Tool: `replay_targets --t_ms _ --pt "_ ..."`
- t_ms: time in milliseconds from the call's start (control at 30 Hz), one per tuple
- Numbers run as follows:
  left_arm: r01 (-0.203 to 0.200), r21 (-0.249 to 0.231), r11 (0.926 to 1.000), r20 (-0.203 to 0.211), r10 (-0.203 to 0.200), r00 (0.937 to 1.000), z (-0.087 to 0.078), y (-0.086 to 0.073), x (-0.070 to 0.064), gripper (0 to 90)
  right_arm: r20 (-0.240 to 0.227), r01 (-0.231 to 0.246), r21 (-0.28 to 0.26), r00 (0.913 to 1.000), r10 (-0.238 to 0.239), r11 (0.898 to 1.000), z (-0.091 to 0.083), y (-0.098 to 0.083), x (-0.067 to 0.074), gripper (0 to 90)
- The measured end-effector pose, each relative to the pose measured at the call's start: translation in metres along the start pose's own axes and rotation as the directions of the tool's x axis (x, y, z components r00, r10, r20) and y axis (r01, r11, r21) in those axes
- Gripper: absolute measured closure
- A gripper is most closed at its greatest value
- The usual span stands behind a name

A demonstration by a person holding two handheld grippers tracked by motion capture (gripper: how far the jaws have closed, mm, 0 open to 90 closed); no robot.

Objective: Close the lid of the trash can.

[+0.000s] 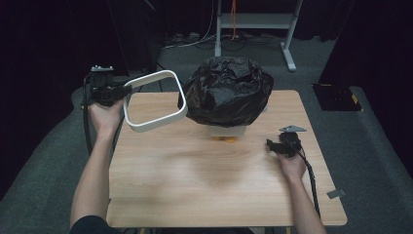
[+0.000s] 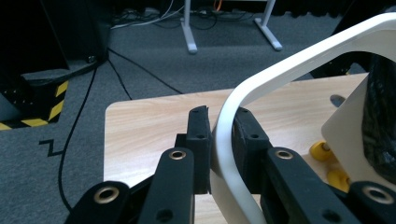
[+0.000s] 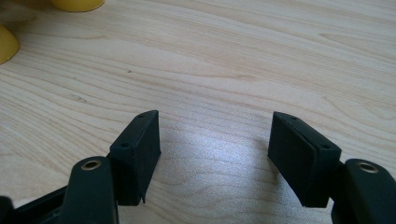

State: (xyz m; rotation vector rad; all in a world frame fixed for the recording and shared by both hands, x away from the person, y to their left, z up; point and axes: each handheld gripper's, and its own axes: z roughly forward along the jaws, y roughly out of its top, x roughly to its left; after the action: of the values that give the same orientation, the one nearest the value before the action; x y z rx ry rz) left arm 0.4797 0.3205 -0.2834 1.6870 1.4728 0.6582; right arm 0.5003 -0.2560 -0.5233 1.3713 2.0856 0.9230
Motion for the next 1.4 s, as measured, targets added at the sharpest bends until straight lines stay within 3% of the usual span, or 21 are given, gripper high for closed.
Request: replay_targets --t_ms 200,400,733,1033,1400 --pt "0.001 0.002 1.0000 0.025 -0.001 0.9997 -0.002 0.007 -0.004 78.5 -0.001 -0.001 0.000 1.0000 0.001 1.000 0.000 0.000 0.000 34.1" --pt "-0.028 0.010 0.9996 0.020 0.028 0.9994 -0.003 0.016 -0.013 78.5 -0.002 0.000 -0.001 1.0000 0.000 1.000 0.000 0.000 0.000 34.1" --pt "-0.029 0.024 0.9993 0.027 0.029 0.9992 -0.008 0.032 -0.022 78.5 0.000 0.002 0.000 1.0000 -0.002 1.000 0.000 0.000 0.000 34.1" --pt "-0.057 0.022 0.9981 0.037 0.056 0.9977 -0.009 0.047 -0.036 78.6 0.002 0.006 -0.004 1.0000 -0.006 1.000 0.000 0.000 0.000 34.1" --pt "-0.051 0.023 0.9984 0.080 0.049 0.9956 -0.003 0.059 -0.048 78.8 0.002 0.005 -0.004 1.0000 -0.005 1.000 0.000 0.000 0.000 34.1"
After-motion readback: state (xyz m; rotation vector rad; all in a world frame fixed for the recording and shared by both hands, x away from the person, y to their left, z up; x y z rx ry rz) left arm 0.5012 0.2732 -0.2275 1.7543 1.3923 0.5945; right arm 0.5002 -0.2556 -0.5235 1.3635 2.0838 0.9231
